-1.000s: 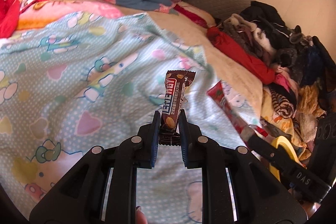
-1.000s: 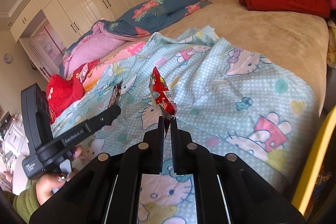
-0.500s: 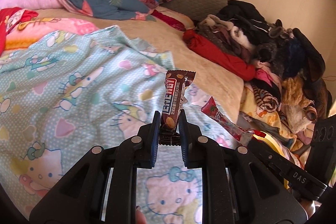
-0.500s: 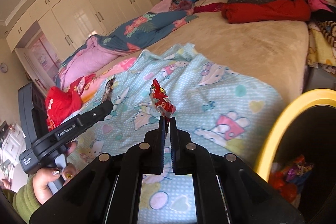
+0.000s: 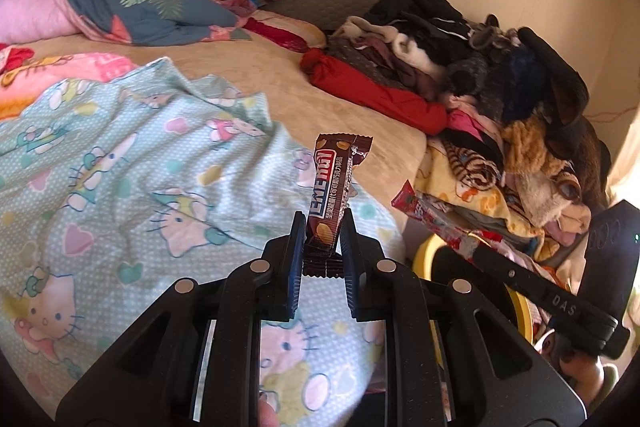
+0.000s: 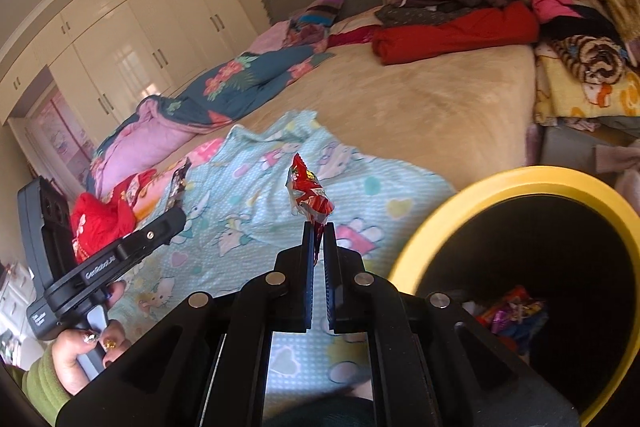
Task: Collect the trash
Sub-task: 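Carry the chocolate bar and red wrapper over the bin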
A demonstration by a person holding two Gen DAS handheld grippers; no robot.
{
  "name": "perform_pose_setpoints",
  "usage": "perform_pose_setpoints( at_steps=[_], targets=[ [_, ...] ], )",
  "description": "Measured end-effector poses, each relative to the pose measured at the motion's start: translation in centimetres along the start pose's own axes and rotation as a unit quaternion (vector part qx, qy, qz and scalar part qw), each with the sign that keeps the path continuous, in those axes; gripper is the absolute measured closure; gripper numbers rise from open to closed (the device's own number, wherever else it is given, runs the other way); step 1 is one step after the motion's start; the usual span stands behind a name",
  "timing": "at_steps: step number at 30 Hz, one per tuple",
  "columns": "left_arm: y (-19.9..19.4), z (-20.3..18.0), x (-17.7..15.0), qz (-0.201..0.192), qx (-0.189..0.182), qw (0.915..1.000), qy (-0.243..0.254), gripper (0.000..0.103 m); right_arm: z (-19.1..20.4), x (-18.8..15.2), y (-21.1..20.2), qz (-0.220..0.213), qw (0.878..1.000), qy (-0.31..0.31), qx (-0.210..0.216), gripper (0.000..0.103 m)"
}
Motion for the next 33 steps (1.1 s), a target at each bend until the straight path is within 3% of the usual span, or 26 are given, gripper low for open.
perform_pose_setpoints(
  at_steps=[14,33],
  targets=[
    [0.0,-6.1,-2.2,0.021,-0.037,0.9975,0.057,0.091,-4.4,0.0,-5.3,-0.024,0.999,0.021,-0.041,0.098],
    [0.1,-11.4,-4.9,0.042,-0.076,0.9889,0.121,0.091,-9.4,-0.6,-10.0,-0.036,0.993,0.076,-0.079,0.098]
  ],
)
Point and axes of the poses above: each gripper's, at about its wrist camera, not at the fingertips, and y roughly the way its jaws point, z to its left, x to its top, the point moved 4 cm from there along y, roughly the way its jaws point, and after that the axes turned 4 degrees about -y, right-handed, at the moved point
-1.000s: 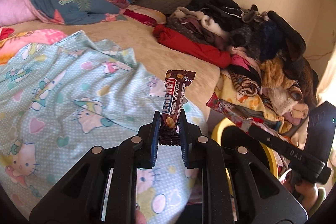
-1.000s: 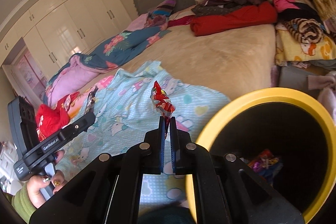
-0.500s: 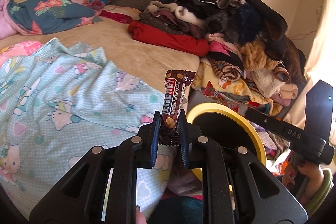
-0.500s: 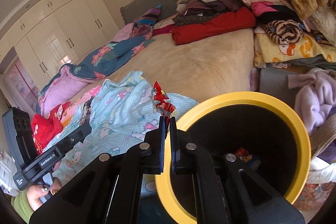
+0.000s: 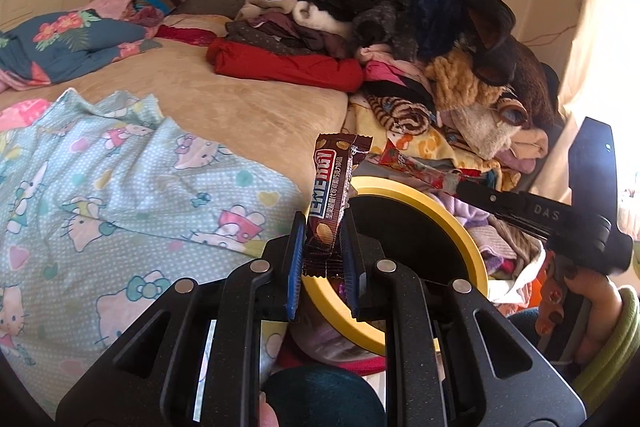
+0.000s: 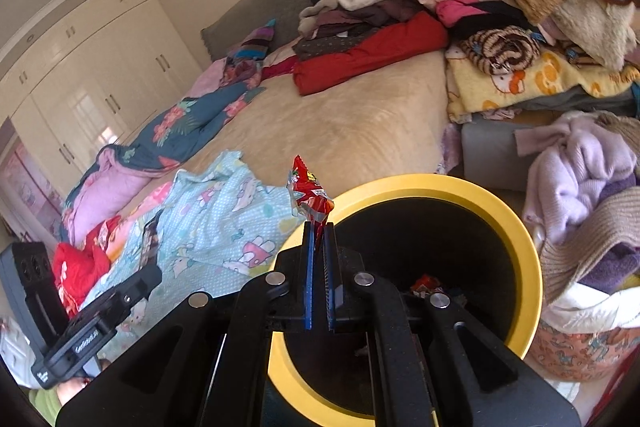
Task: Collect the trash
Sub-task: 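Carry the chocolate bar and red wrapper over the bin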
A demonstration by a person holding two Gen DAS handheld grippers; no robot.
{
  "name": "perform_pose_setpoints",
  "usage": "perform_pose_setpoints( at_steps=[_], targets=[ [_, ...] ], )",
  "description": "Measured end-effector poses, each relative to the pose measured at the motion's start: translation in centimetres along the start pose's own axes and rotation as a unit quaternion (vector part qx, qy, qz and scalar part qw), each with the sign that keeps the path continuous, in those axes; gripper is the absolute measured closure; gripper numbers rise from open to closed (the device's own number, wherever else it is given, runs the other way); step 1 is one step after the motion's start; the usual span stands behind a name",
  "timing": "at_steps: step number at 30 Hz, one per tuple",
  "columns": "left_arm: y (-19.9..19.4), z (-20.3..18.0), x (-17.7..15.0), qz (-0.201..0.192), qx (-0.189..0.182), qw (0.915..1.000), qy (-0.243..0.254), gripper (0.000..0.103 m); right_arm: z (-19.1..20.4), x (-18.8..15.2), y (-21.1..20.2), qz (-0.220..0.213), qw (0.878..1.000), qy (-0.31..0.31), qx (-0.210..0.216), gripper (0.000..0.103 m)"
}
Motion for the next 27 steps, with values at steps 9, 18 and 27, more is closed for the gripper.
perform_pose_setpoints(
  at_steps=[9,18,27],
  targets=[
    [1.0,-1.7,-1.1,0.015,-0.011,0.9996,0.019,0.091,-2.2,-0.7,0.7,0.017,0.999,0.029,-0.017,0.098],
    [2.9,-3.5,-2.3,0.035,-0.021,0.9984,0.04,0.091,-3.5,-1.4,1.6,0.036,0.998,0.04,-0.028,0.098],
    [5.1,-5.6,-4.1,0.066,-0.037,0.995,0.066,0.091,-4.9,-1.9,2.1,0.047,0.996,0.065,-0.029,0.098]
  ],
)
Point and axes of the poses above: each gripper's, at about its wrist camera, not at the fingertips, and y roughly the way its jaws point, z to its left, x to its top, the point moved 4 cm from there along y, roughly the way its jaws point, and after that the axes turned 4 degrees about -y, right-handed, at the moved point
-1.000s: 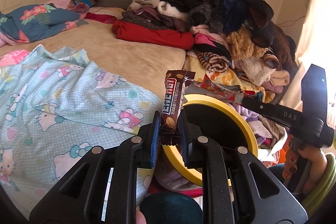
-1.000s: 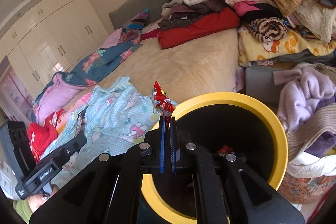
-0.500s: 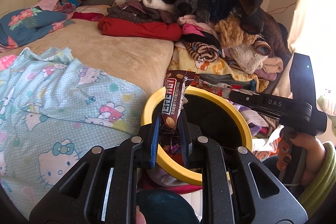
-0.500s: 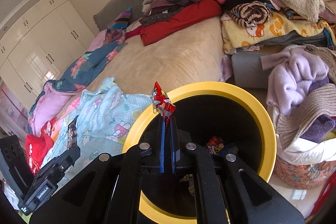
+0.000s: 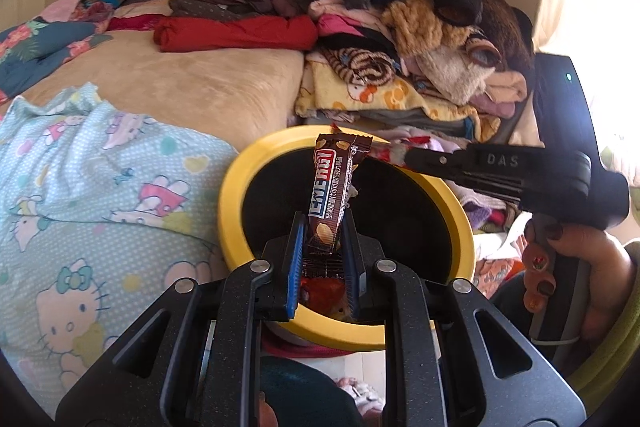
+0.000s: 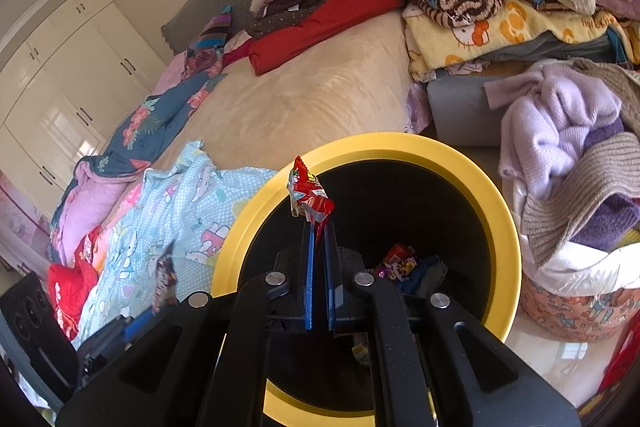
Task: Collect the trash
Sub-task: 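Carry the chocolate bar and red wrapper over the bin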
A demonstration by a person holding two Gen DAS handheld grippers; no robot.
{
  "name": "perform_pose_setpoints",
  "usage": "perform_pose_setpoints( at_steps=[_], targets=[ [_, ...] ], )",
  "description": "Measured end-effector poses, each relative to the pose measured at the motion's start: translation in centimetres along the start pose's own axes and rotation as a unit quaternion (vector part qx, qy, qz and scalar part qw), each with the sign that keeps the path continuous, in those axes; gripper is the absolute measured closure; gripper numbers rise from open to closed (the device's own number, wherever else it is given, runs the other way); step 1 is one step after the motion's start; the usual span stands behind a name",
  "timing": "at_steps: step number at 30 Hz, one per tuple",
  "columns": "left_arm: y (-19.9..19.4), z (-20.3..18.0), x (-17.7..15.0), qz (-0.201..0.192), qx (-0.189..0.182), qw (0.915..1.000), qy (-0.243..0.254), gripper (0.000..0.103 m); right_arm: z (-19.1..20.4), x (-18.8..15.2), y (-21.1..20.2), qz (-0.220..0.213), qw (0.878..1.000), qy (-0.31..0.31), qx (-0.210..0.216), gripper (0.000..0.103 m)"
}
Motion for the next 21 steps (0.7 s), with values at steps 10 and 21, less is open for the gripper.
perform_pose_setpoints(
  at_steps=[10,21],
  targets=[
    [3.5,-1.8,-0.7,0.041,-0.017,0.9987,0.022,0.091,-1.5,-0.3,0.5,0.013,0.999,0.029,-0.009,0.098],
    [6.9,-1.8,-0.5,0.075,-0.014,0.9968,0.024,0.091,-2.5,-0.4,1.0,0.018,0.999,0.049,-0.014,0.097]
  ],
)
Point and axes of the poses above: each gripper's, at about its wrist camera, not at the fingertips, and y roughly the way its jaws point, z to its left, x to its top, the point moved 4 cm from there along y, roughly the way its jaws point, and after that the axes turned 4 degrees about -y, right-handed, at the moved point
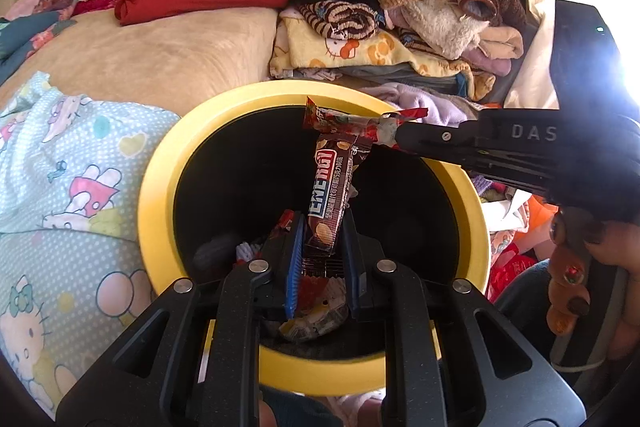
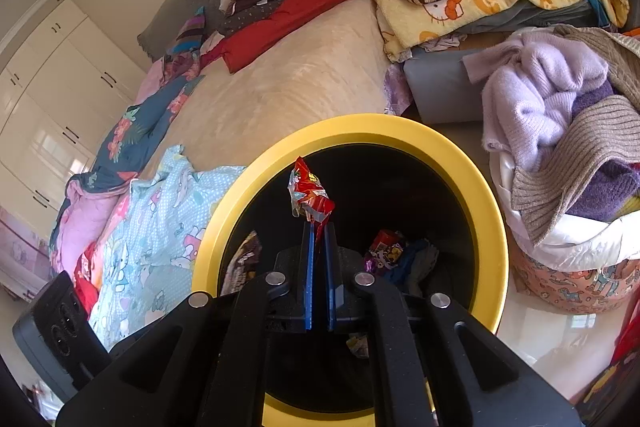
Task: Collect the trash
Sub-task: 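Carry the chocolate bar and red wrapper over the bin, then open both tools to drop the chocolate bar and red wrapper into the bin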
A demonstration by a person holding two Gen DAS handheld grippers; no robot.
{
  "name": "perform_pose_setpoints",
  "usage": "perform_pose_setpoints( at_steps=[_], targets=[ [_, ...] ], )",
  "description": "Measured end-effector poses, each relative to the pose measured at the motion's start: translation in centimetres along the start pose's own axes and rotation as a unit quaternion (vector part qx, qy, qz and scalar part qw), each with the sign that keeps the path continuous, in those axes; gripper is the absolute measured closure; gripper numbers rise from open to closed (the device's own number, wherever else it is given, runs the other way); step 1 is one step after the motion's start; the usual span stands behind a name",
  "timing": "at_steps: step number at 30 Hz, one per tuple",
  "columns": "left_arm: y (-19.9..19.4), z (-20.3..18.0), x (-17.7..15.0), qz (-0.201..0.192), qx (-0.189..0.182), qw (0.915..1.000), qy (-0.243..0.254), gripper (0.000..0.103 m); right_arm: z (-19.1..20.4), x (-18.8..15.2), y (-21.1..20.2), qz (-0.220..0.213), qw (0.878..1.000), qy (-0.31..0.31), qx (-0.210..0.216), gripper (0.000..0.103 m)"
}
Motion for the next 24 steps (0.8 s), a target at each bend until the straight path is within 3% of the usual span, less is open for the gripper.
perform_pose_setpoints(
  at_steps=[6,9,13,18,24],
  targets=[
    [0.6,-0.2,0.1,0.009,0.005,0.9999,0.002,0.089,-0.4,0.1,0.1,0.0,1.0,0.009,-0.002,0.097],
    [0.5,0.0,0.1,0.01,0.007,0.9999,-0.002,0.07,-0.6,0.1,0.1,0.001,1.0,0.015,-0.002,0.096],
    [0.3,0.3,0.0,0.009,0.01,0.9999,-0.006,0.061,-0.7,0.0,0.0,0.001,1.0,0.017,-0.007,0.08],
    [-0.6,0.7,0.0,0.002,0.015,0.9998,-0.009,0.046,-0.8,-0.2,-0.3,0.001,1.0,0.015,-0.015,0.07],
    [-2.0,1.5,0.3,-0.01,0.033,0.9994,-0.01,0.022,-0.1,-0.4,-1.3,-0.007,1.0,0.0,-0.024,0.06]
  ],
)
Point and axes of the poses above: each gripper's, at about its wrist camera, not at the fingertips, and y roughly the way its jaws point, z to its left, x to its top, the point moved 4 cm from there along y, roughly the way its jaws point, and after that the axes turned 4 degrees about -y, right-handed, at the moved point
